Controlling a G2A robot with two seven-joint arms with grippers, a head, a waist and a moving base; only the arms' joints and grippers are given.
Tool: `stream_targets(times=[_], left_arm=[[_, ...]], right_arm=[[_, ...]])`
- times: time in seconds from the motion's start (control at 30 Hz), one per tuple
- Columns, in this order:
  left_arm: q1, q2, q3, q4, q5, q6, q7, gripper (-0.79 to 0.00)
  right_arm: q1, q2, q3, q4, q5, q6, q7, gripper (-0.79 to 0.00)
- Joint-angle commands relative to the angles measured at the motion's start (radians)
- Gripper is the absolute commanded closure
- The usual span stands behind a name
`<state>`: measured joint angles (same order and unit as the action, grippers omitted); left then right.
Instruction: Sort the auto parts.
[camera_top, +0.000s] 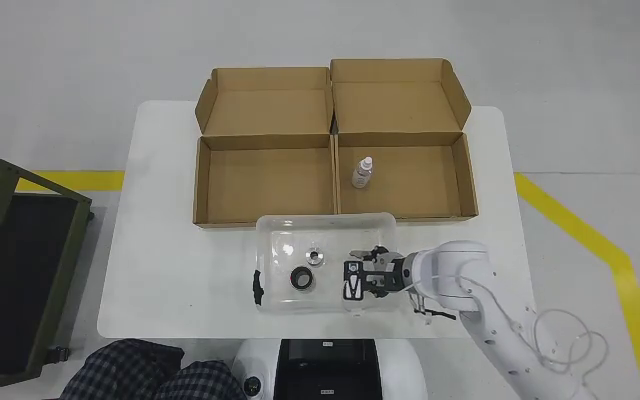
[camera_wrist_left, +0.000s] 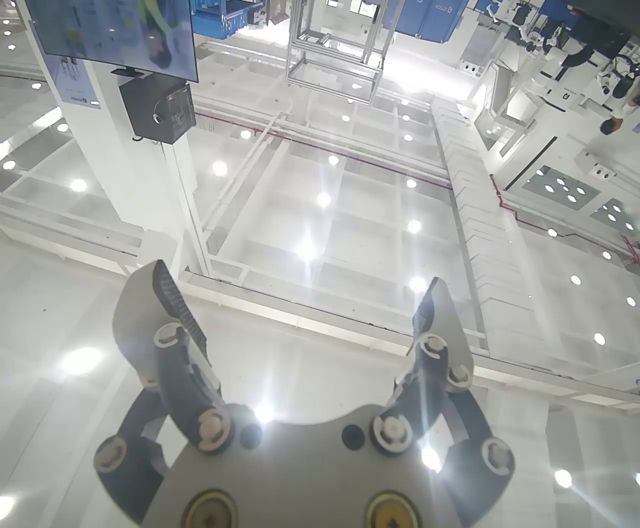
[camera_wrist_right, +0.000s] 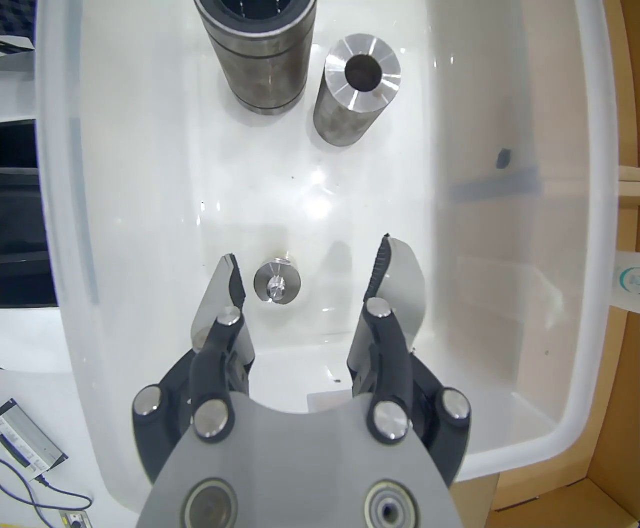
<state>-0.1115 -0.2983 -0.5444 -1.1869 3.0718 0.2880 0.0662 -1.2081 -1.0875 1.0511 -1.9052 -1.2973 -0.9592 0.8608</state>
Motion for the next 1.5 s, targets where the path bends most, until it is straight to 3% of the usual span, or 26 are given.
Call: stream_targets(times=[0.0,0.23,0.3,0.37,0.4,0.43,0.93,1.2,1.47], left_arm=[[0.000,0.000,0.000,0.000,0.000,0.000,0.000,-0.785],[0.000,0.000,0.000,0.000,0.000,0.000,0.000,-0.785],[0.000,0.000,0.000,0.000,0.000,0.000,0.000,-0.785],[0.000,0.000,0.000,0.000,0.000,0.000,0.000,-0.785],[0.000,0.000,0.000,0.000,0.000,0.000,0.000,-0.785],[0.000,0.000,0.000,0.000,0.000,0.000,0.000,-0.785],[0.000,0.000,0.000,0.000,0.000,0.000,0.000,-0.785],[0.000,0.000,0.000,0.000,0.000,0.000,0.000,-0.785],[0.000,0.000,0.000,0.000,0.000,0.000,0.000,-0.785]], right_arm=[[0.004,0.002,-0.009,0.006,-0.003,0.000,0.000,-0.406],[0.017,0.012,-0.043,0.022,-0.025,0.006,0.006,-0.351],[0.022,0.015,-0.049,0.023,-0.025,0.007,0.007,-0.296],[0.025,0.017,-0.053,0.024,-0.023,0.010,0.010,-0.154],[0.027,0.019,-0.056,0.023,-0.021,0.010,0.010,-0.015],[0.029,0.020,-0.058,0.023,-0.021,0.012,0.012,0.000],[0.023,0.038,-0.021,-0.064,0.024,0.034,-0.062,0.000],[0.027,0.040,-0.007,-0.060,0.053,0.048,-0.191,0.000],[0.040,0.033,0.022,-0.029,0.093,0.119,-0.430,0.000]])
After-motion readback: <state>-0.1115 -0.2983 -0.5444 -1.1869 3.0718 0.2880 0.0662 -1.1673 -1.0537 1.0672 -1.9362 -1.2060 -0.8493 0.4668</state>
